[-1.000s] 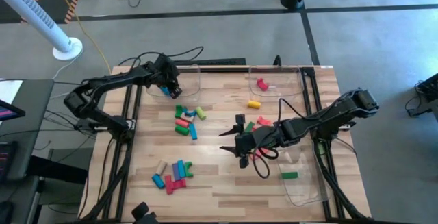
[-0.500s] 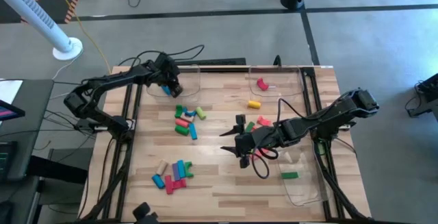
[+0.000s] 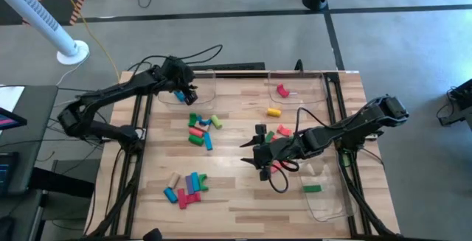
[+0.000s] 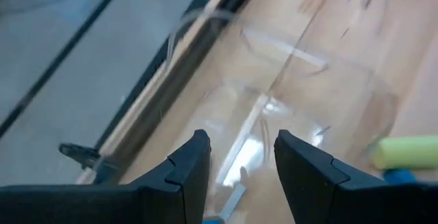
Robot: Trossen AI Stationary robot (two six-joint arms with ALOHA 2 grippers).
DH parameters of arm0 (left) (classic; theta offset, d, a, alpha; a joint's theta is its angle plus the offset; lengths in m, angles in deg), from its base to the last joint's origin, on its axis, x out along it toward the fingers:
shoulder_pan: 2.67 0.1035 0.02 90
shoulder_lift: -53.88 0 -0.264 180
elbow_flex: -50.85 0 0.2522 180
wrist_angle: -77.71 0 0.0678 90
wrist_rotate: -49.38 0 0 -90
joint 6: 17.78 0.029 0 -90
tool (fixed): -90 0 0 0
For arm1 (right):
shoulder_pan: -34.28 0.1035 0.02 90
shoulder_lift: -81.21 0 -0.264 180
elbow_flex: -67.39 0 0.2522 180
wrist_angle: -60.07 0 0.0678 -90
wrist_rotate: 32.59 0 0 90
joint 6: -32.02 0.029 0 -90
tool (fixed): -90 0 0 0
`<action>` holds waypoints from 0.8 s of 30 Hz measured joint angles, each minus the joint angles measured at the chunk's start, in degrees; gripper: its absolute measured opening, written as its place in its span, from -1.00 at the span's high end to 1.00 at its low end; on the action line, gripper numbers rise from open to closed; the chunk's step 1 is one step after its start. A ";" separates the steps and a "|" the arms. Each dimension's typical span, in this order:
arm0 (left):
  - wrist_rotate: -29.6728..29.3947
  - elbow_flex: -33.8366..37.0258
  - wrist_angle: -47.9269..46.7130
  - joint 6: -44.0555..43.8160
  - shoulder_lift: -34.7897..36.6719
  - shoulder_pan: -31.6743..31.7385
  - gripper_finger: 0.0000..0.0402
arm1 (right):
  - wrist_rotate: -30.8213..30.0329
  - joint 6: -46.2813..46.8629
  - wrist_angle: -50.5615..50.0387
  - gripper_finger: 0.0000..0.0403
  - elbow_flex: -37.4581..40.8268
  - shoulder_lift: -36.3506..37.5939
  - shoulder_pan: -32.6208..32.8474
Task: Sort blocks by size
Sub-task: Put the orange arch block into the top right transparent bin
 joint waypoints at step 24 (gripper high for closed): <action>0.00 2.39 -12.11 -11.66 23.42 -33.96 0.22 | -0.02 5.44 -5.40 -0.14 0.00 0.00 2.60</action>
